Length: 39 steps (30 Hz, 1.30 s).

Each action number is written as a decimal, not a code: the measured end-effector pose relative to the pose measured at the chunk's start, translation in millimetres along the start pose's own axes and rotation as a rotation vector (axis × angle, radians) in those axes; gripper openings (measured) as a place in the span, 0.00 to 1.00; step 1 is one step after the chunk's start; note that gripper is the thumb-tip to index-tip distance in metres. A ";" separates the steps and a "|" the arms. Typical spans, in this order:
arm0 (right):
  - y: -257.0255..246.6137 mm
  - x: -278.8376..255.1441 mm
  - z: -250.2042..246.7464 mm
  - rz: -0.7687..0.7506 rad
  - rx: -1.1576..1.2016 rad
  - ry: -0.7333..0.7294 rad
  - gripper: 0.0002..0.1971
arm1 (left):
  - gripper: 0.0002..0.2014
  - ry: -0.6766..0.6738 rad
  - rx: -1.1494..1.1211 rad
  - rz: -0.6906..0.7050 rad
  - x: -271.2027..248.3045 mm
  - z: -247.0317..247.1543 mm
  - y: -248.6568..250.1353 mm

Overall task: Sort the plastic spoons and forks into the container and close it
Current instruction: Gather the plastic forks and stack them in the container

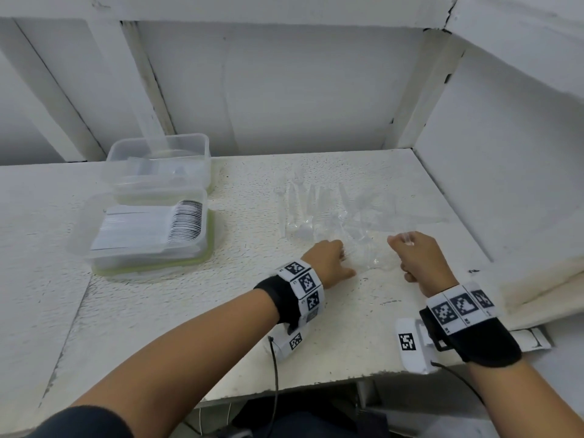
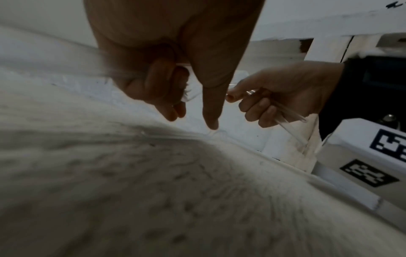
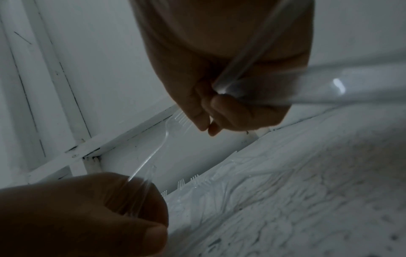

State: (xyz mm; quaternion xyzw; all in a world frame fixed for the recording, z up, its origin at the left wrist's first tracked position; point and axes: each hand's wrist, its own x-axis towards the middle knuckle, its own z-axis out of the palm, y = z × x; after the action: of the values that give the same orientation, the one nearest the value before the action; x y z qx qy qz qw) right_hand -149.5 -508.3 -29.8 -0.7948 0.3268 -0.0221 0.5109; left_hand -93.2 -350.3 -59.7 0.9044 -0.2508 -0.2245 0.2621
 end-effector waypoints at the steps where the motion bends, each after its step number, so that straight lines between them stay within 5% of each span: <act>1: 1.1 0.2 -0.4 -0.006 -0.019 0.013 0.07 | 0.20 -0.035 0.041 0.003 1.6 0.0 1.5; 9: 3.9 7.5 2.9 0.006 -0.196 -0.014 0.09 | 0.16 -0.124 0.178 -0.010 3.3 -7.5 -7.5; 14: -3.4 18.4 5.6 -0.046 -0.223 0.032 0.07 | 0.10 -0.142 0.060 -0.008 -13.5 -35.5 -20.6; 22: -32.6 30.0 43.3 -0.166 -0.481 -0.096 0.22 | 0.04 0.133 -0.397 -0.182 -59.6 -91.7 -61.0; 30: -45.6 34.0 79.8 -0.151 -0.791 -0.137 0.12 | 0.07 0.379 -0.734 -0.280 -79.5 -100.5 -86.1; 34: -49.5 29.4 75.3 -0.110 -0.698 -0.168 0.13 | 0.06 0.408 -0.811 -0.284 -82.5 -96.9 -89.2; 39: -54.5 7.4 62.9 0.051 -0.242 -0.322 0.06 | 0.05 0.408 -0.865 -0.281 -84.6 -94.5 -88.4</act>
State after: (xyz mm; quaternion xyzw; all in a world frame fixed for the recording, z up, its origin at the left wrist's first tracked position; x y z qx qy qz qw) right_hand -93.3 -447.7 -16.9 -0.8351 0.2613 0.1579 0.4576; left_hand -78.2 -202.7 -16.3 0.7633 0.0459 -0.1593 0.6244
